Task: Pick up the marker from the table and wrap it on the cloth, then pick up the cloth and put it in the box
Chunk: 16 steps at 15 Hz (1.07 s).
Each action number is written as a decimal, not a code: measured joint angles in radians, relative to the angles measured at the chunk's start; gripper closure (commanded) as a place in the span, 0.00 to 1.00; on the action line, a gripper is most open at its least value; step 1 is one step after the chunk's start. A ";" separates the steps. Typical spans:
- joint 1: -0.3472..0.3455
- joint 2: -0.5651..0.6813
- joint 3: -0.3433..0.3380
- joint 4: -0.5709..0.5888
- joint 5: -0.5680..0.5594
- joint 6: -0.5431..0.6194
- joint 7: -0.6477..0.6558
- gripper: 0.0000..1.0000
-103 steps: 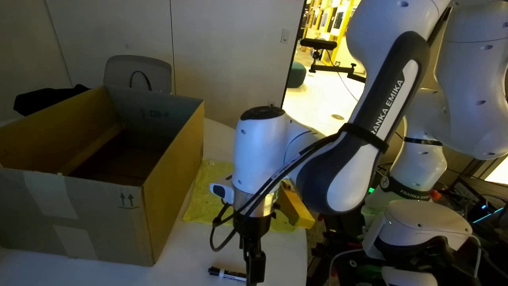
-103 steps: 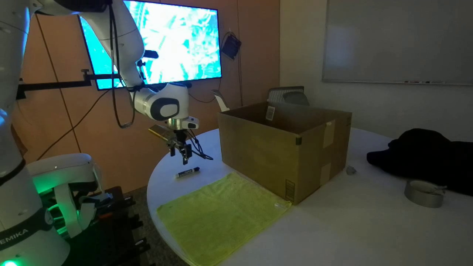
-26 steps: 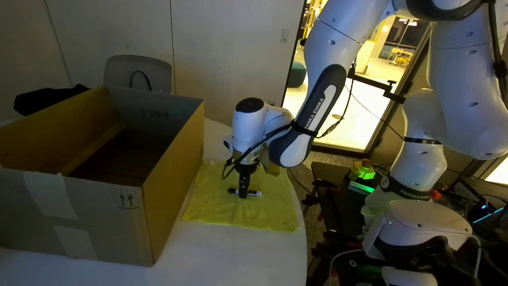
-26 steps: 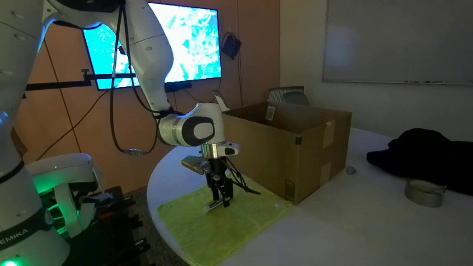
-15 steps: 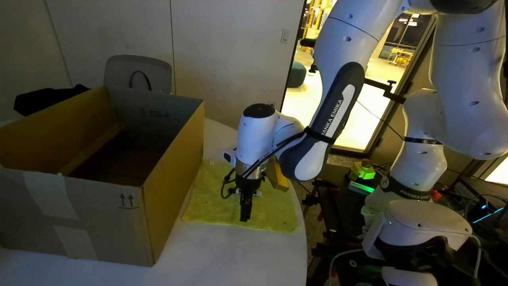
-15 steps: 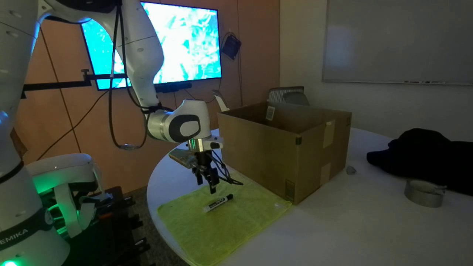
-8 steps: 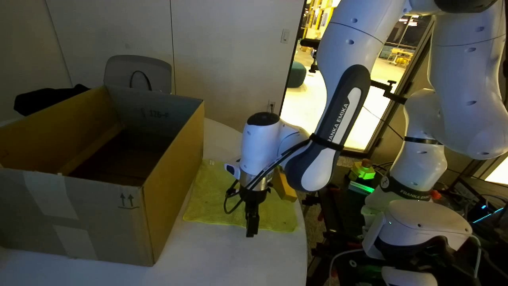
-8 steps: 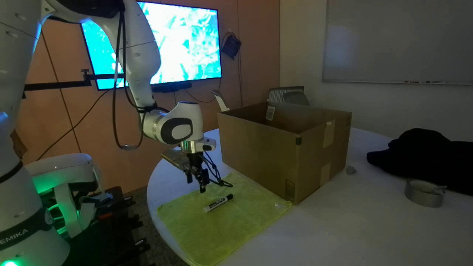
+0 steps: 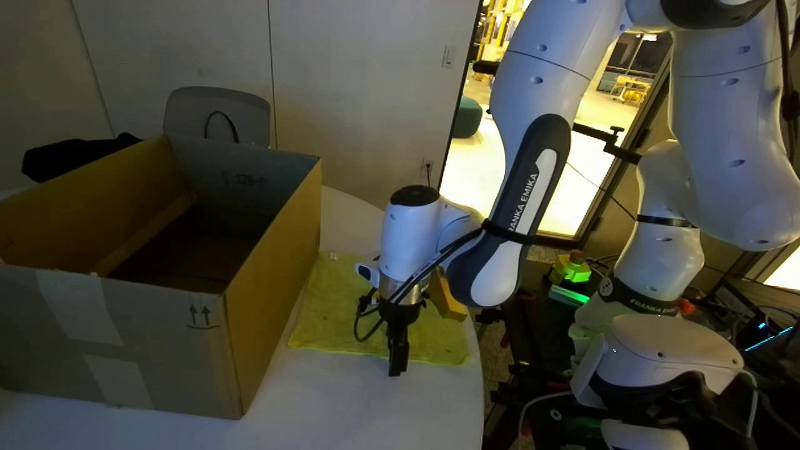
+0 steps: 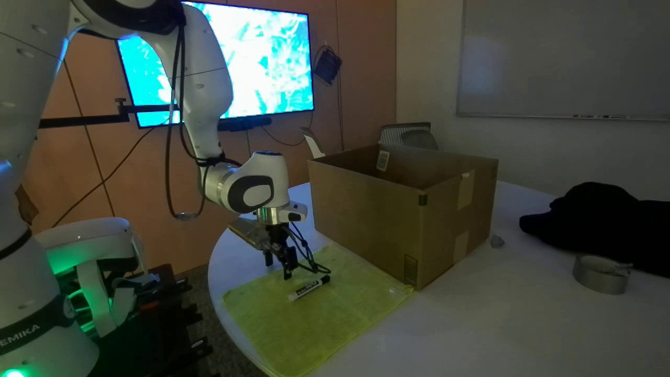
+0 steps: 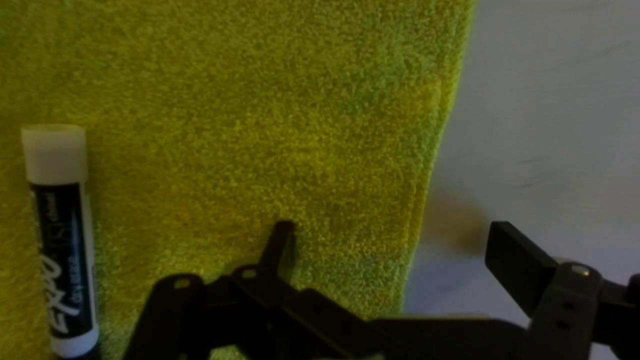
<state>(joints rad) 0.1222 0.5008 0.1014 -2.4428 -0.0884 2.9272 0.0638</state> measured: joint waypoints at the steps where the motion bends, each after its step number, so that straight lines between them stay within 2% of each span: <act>1: -0.002 0.002 0.000 0.000 0.000 0.004 -0.001 0.00; 5: -0.010 0.008 0.003 0.000 0.001 0.008 -0.005 0.00; 7: -0.012 0.008 0.003 0.000 0.001 0.008 -0.007 0.05; 9: -0.014 0.008 0.004 0.000 0.001 0.008 -0.008 0.29; 16: -0.020 0.001 0.011 0.000 0.001 0.008 -0.010 0.84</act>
<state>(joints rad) 0.1023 0.5014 0.1120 -2.4424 -0.0870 2.9351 0.0542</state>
